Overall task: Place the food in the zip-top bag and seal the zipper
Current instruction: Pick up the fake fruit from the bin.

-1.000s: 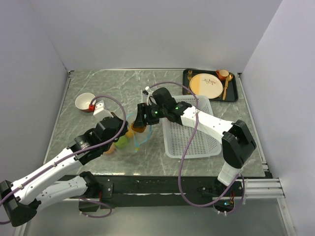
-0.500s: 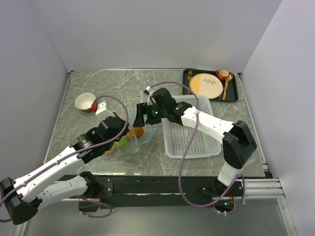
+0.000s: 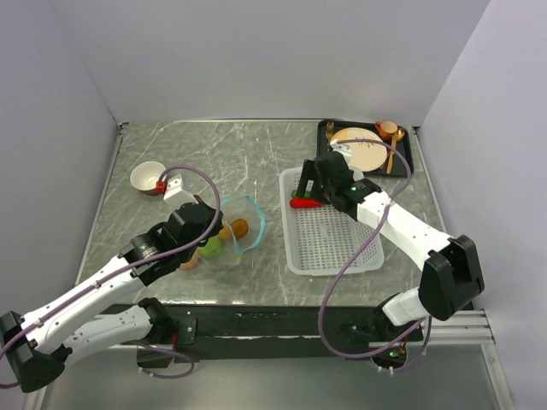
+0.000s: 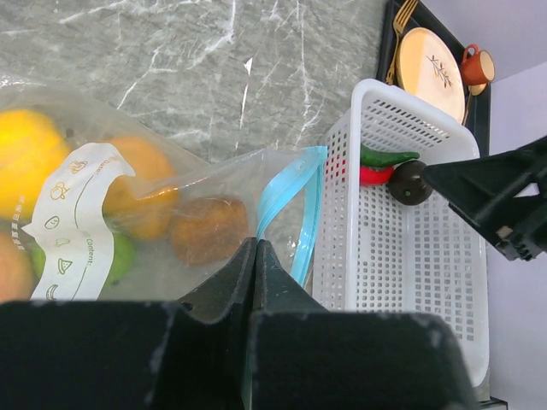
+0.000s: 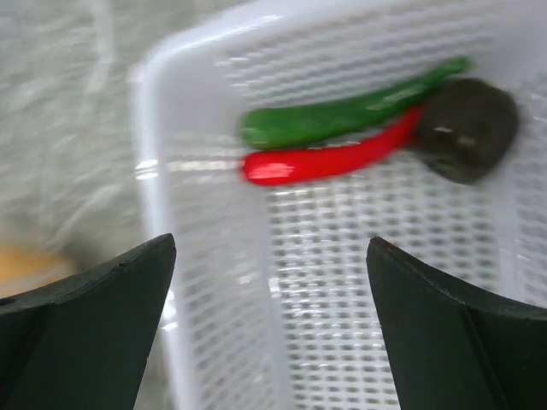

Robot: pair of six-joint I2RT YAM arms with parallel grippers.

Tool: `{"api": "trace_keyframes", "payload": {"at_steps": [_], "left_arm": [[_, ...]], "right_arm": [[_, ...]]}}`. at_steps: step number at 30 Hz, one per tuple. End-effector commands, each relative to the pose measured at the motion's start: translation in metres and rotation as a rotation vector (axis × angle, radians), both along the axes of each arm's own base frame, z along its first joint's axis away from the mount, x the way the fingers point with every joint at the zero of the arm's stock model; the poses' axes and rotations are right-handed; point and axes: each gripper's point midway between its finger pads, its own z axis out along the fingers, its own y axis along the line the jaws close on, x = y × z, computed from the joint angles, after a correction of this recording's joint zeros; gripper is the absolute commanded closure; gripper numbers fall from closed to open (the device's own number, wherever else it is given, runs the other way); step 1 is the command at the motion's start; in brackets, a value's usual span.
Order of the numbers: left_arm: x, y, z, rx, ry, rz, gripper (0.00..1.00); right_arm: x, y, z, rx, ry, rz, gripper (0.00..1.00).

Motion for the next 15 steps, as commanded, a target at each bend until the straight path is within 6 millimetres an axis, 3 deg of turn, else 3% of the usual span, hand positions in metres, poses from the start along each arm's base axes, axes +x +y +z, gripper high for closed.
{"api": "trace_keyframes", "payload": {"at_steps": [1,4,6,7,9,15], "left_arm": [[0.003,-0.005,0.004,-0.024,-0.007,-0.005,0.97],[0.003,-0.006,0.003,-0.023,-0.004,-0.008,0.96],[0.003,-0.005,0.004,-0.02,-0.004,-0.007,0.96],[0.002,-0.003,0.003,-0.009,0.002,-0.004,0.96],[0.002,0.0,0.006,-0.006,-0.002,0.005,0.96],[0.003,0.002,0.01,-0.02,-0.02,0.021,0.95]], "right_arm": [[0.003,-0.054,-0.039,-0.232,0.09,-0.214,0.0],[-0.003,-0.055,-0.061,-0.166,0.139,-0.218,0.0],[0.004,-0.049,-0.049,-0.06,0.066,-0.228,0.0],[-0.003,-0.053,-0.057,-0.045,0.069,-0.234,0.0],[0.002,-0.054,-0.039,0.016,-0.016,-0.25,0.0],[0.012,-0.075,-0.029,0.017,-0.075,-0.313,0.0]]}}
